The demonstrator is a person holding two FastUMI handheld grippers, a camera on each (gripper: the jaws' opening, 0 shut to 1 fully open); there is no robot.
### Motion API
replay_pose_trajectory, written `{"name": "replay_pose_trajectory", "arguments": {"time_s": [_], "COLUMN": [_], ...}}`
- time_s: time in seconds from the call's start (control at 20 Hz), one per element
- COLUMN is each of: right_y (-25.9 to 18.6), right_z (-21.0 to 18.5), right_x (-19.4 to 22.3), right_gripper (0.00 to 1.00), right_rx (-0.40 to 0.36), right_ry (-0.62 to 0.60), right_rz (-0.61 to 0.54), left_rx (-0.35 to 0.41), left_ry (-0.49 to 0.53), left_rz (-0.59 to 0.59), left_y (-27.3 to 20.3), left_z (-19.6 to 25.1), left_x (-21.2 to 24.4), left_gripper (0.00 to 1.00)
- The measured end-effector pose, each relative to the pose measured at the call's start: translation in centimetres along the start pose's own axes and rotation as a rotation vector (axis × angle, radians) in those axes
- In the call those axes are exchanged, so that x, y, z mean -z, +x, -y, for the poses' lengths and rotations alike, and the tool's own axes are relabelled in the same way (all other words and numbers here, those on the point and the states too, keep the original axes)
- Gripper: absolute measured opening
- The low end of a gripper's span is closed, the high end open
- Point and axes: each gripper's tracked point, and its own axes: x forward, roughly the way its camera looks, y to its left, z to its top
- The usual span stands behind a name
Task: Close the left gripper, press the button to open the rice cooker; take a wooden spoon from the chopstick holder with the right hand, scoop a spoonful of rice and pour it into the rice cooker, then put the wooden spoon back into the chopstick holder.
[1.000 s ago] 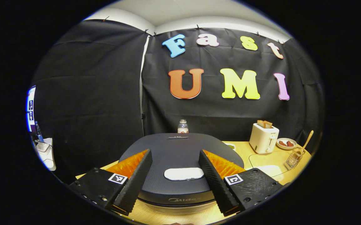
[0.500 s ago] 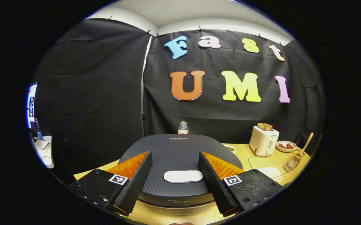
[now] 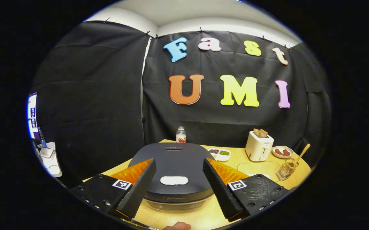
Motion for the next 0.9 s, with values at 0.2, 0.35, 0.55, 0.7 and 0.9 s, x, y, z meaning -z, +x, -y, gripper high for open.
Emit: {"name": "replay_pose_trajectory", "arguments": {"time_s": [0.2,0.35,0.55,0.7,0.9], "right_y": [-1.0,-2.0,-3.1,-4.1,-4.8], "right_z": [0.0,0.3,1.3,2.1,2.9], "right_x": [-1.8,-3.1,-3.8,-3.8,-3.2], "right_gripper": [0.93,0.93,0.91,0.93,0.91], "right_rx": [0.011,0.022,0.059,0.074,0.095], "right_ry": [0.009,0.012,0.034,0.041,0.032], "right_rz": [0.033,0.061,0.075,0.088,0.084], "left_rx": [0.023,0.074,0.114,0.114,0.139], "left_ry": [0.026,0.024,0.044,0.070,0.061], "left_rz": [0.008,0.029,0.050,0.083,0.097], "left_y": [-3.1,-5.7,-9.3,-11.7,-14.4], "left_z": [1.6,3.9,5.9,6.6,7.5], "left_x": [-1.8,-3.1,-3.9,-3.9,-4.0], "left_gripper": [0.95,0.94,0.94,0.94,0.94]}}
